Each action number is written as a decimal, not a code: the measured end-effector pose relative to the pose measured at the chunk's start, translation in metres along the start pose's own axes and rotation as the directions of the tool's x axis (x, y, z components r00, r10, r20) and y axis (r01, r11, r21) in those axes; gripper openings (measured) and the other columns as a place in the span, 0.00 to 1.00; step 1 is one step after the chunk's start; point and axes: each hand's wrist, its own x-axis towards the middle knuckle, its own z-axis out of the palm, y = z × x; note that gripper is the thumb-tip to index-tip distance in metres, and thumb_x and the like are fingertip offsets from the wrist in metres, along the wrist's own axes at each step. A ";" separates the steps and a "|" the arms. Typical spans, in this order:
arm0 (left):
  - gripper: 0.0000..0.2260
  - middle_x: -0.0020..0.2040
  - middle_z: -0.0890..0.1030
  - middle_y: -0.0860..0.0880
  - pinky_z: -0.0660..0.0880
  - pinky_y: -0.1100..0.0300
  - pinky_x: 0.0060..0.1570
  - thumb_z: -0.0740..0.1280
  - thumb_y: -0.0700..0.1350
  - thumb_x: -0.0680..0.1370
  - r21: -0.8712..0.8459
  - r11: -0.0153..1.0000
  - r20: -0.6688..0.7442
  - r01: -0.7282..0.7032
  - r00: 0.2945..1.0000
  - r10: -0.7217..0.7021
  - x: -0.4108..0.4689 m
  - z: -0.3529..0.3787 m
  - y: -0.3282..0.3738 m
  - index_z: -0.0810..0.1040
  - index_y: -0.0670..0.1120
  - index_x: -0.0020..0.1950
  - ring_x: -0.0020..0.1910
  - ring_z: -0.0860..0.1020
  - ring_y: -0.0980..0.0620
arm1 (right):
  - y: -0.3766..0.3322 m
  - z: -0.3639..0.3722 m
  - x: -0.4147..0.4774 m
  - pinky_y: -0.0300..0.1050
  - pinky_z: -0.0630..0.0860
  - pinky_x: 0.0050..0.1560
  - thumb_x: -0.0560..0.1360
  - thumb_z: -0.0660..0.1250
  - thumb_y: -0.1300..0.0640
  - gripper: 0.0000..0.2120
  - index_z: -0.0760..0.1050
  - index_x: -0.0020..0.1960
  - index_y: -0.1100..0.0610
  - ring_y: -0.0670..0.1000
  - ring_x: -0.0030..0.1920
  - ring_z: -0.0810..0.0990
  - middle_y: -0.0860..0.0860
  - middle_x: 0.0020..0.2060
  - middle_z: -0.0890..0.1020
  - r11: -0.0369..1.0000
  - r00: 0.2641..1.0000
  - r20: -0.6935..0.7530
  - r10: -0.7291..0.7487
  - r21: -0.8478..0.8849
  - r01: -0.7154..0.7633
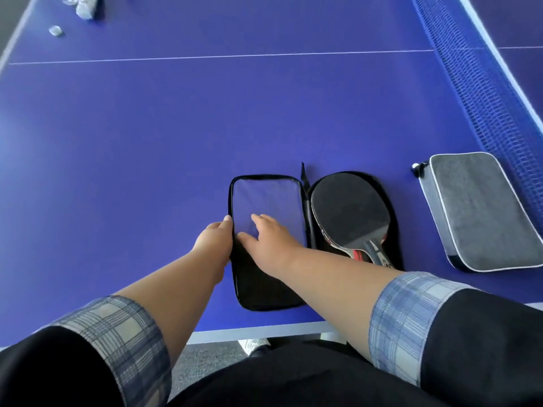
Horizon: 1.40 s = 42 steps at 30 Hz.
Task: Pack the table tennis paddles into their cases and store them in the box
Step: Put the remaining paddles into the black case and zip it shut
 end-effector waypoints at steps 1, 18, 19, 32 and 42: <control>0.19 0.55 0.81 0.47 0.78 0.50 0.48 0.60 0.58 0.80 -0.120 0.991 0.023 0.054 0.998 -0.052 -0.004 -0.002 0.003 0.78 0.47 0.62 0.49 0.80 0.49 | -0.004 -0.002 -0.004 0.52 0.56 0.77 0.80 0.59 0.39 0.34 0.54 0.80 0.53 0.52 0.79 0.55 0.52 0.80 0.57 1.000 1.000 -0.025 -0.001 0.031 0.001; 0.05 0.40 0.82 0.49 0.79 0.59 0.36 0.66 0.47 0.80 -0.248 0.961 0.412 -0.122 0.884 0.219 -0.115 0.135 0.064 0.81 0.49 0.52 0.36 0.78 0.51 | 0.075 -0.125 -0.094 0.42 0.76 0.40 0.77 0.62 0.55 0.08 0.75 0.54 0.48 0.47 0.44 0.81 0.44 0.44 0.83 0.939 0.893 -0.431 0.133 0.344 0.026; 0.05 0.40 0.81 0.50 0.78 0.59 0.36 0.65 0.46 0.80 -0.185 0.969 0.413 -0.164 0.882 0.228 -0.115 0.148 0.063 0.81 0.50 0.51 0.36 0.77 0.52 | 0.091 -0.131 -0.095 0.39 0.73 0.38 0.76 0.62 0.55 0.08 0.76 0.54 0.47 0.47 0.43 0.81 0.44 0.44 0.83 0.943 0.882 -0.448 0.146 0.333 0.013; 0.17 0.52 0.78 0.65 0.68 0.72 0.24 0.57 0.41 0.81 0.433 0.694 0.474 -0.575 0.800 0.366 -0.097 0.218 0.042 0.77 0.60 0.60 0.28 0.75 0.64 | 0.213 -0.139 -0.064 0.42 0.69 0.52 0.79 0.67 0.56 0.22 0.70 0.72 0.52 0.52 0.56 0.78 0.50 0.57 0.79 0.956 0.892 -0.377 0.251 0.240 -0.167; 0.22 0.75 0.64 0.61 0.47 0.40 0.74 0.61 0.47 0.82 0.665 -0.067 0.689 -0.743 0.578 0.436 -0.082 0.223 0.035 0.64 0.65 0.72 0.77 0.54 0.51 | 0.224 -0.128 -0.060 0.47 0.76 0.44 0.77 0.66 0.49 0.19 0.74 0.66 0.53 0.55 0.49 0.79 0.51 0.56 0.80 0.924 0.856 -0.382 0.348 0.295 -0.244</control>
